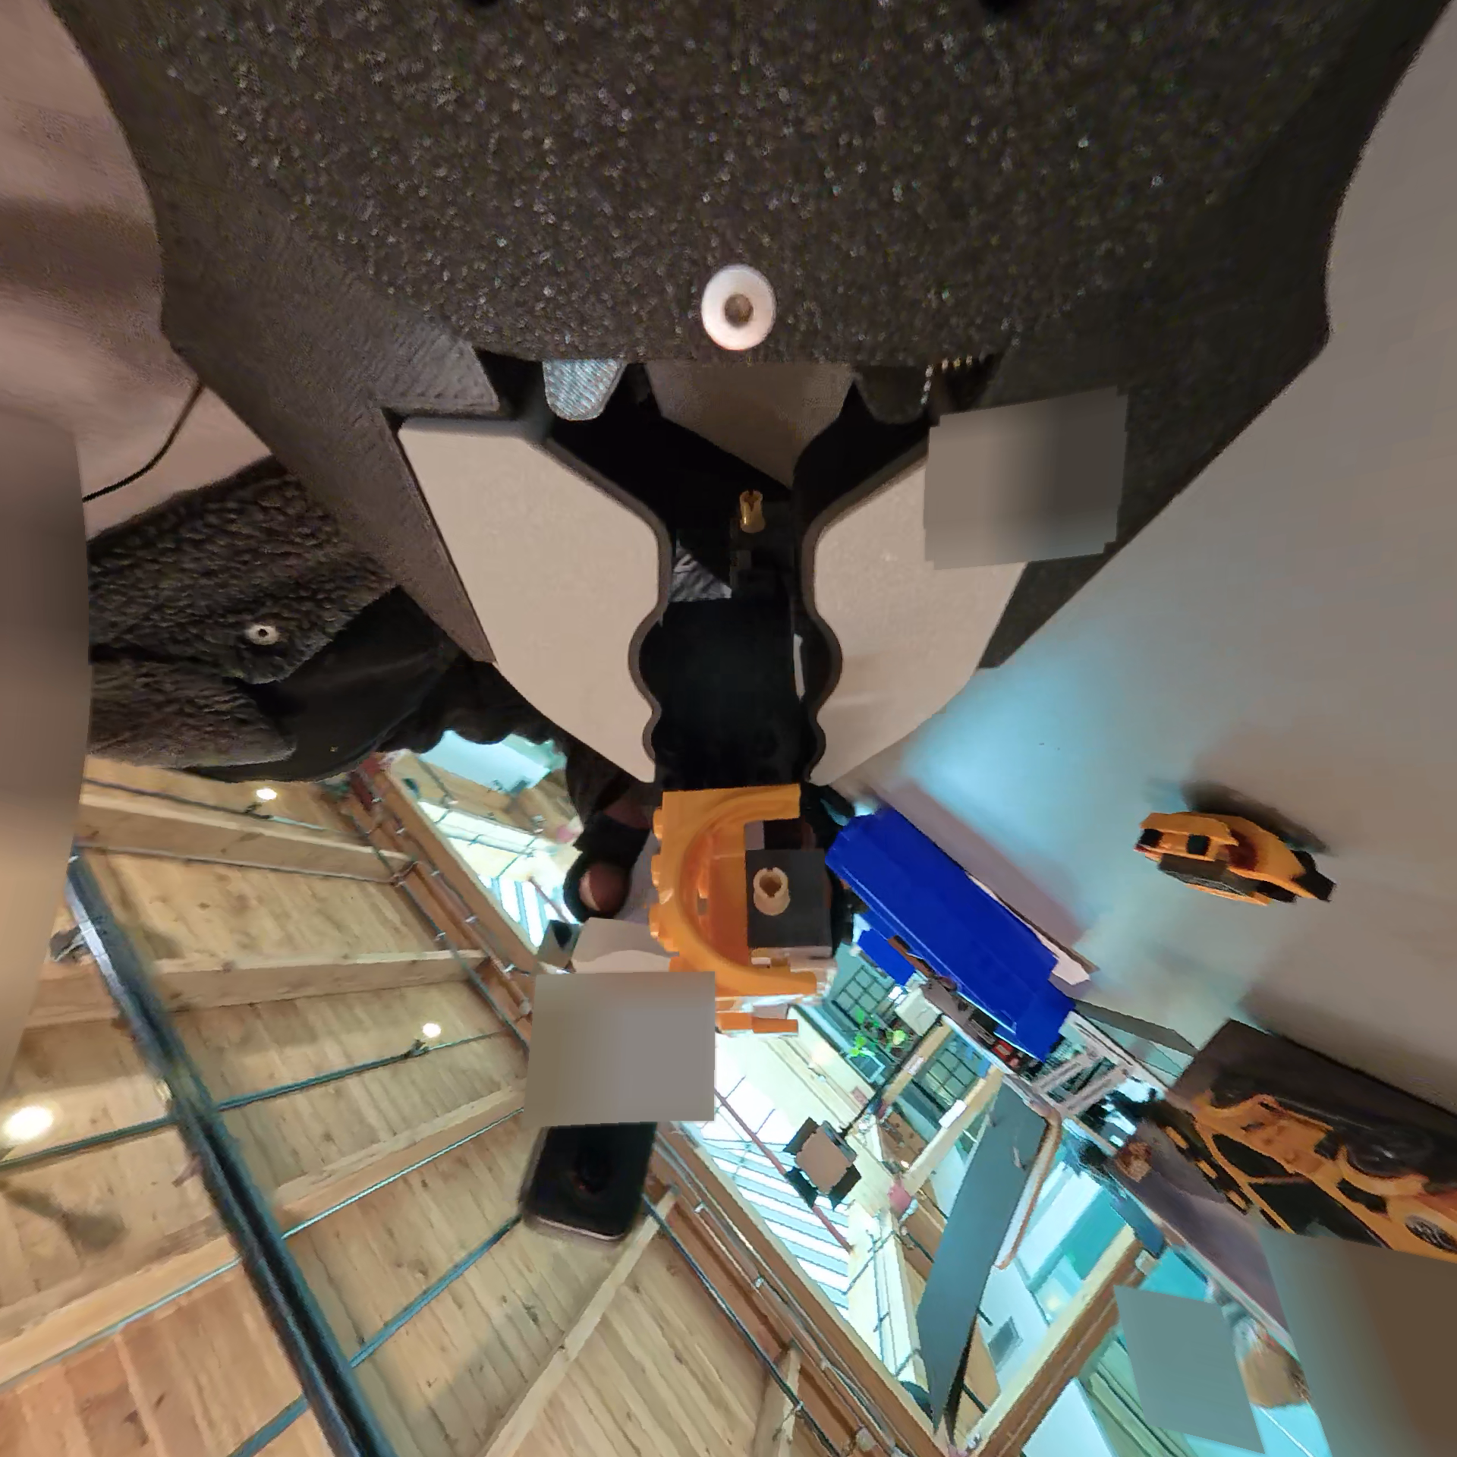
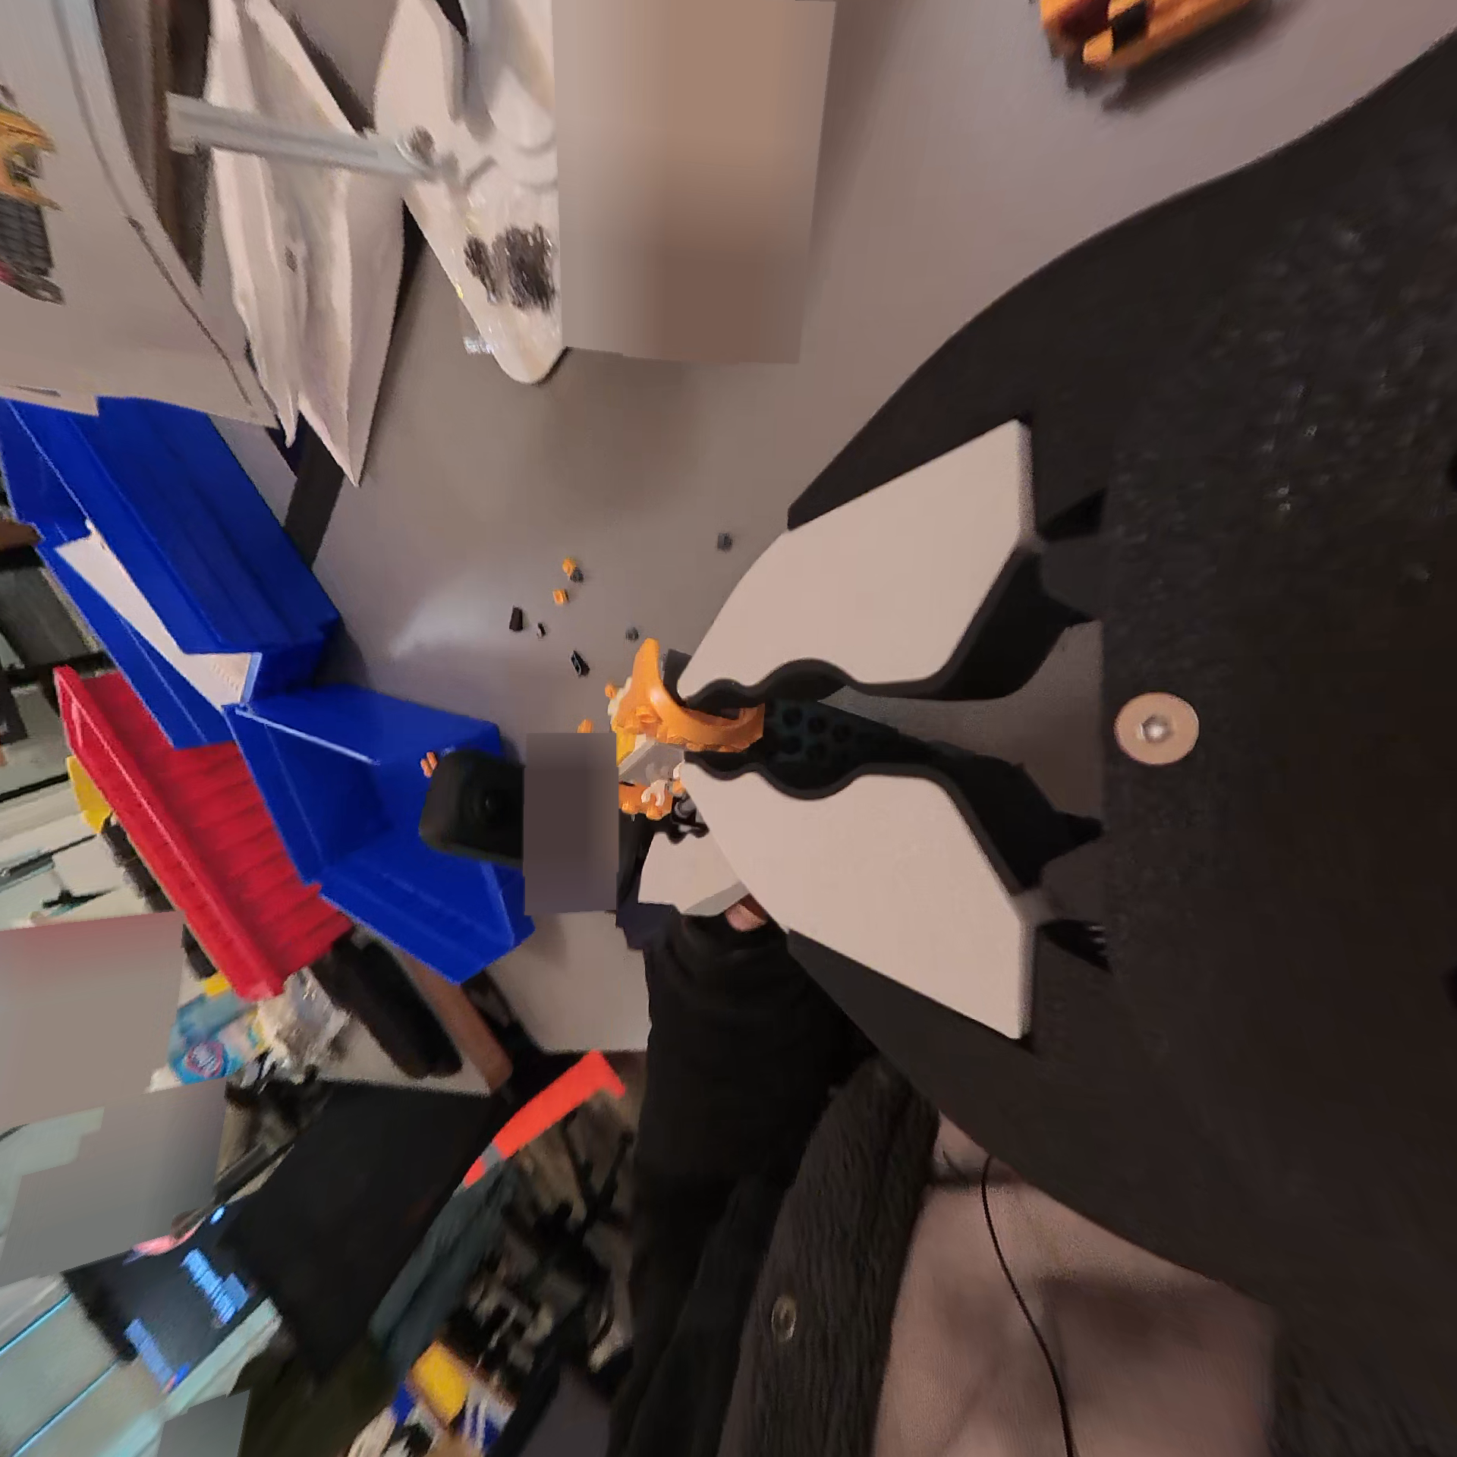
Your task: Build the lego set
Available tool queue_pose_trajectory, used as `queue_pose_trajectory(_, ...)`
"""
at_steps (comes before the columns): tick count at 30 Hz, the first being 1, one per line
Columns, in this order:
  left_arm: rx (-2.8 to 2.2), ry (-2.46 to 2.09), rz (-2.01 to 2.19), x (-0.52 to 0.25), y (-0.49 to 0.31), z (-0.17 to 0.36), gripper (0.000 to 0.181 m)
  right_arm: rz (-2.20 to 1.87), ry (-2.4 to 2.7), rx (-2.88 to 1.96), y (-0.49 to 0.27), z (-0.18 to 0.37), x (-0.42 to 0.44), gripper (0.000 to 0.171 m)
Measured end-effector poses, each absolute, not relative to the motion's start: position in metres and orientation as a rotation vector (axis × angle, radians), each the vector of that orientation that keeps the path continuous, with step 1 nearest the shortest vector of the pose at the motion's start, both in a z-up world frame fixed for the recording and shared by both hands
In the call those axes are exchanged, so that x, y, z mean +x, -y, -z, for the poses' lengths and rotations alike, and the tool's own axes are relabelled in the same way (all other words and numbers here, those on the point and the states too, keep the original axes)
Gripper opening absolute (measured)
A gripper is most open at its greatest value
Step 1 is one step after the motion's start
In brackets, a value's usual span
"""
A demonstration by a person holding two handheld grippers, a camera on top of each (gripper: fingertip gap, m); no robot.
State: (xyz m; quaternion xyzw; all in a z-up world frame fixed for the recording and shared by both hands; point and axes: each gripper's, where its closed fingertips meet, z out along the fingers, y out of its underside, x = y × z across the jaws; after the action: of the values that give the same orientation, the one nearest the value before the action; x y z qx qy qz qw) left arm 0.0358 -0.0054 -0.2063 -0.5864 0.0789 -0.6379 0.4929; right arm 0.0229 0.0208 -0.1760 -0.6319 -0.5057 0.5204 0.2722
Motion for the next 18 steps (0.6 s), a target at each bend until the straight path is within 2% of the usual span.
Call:
queue_pose_trajectory(10,-1.413,-0.310,1.261,0.034,0.005,0.203,0.030,-1.104,1.417,-1.465,-0.017,0.168,0.022,0.012)
queue_pose_trajectory(18,-1.367,-0.449,1.079,0.040,0.013,0.197,0.030,-1.178,1.438,-1.364,-0.010,0.159,0.027,0.030)
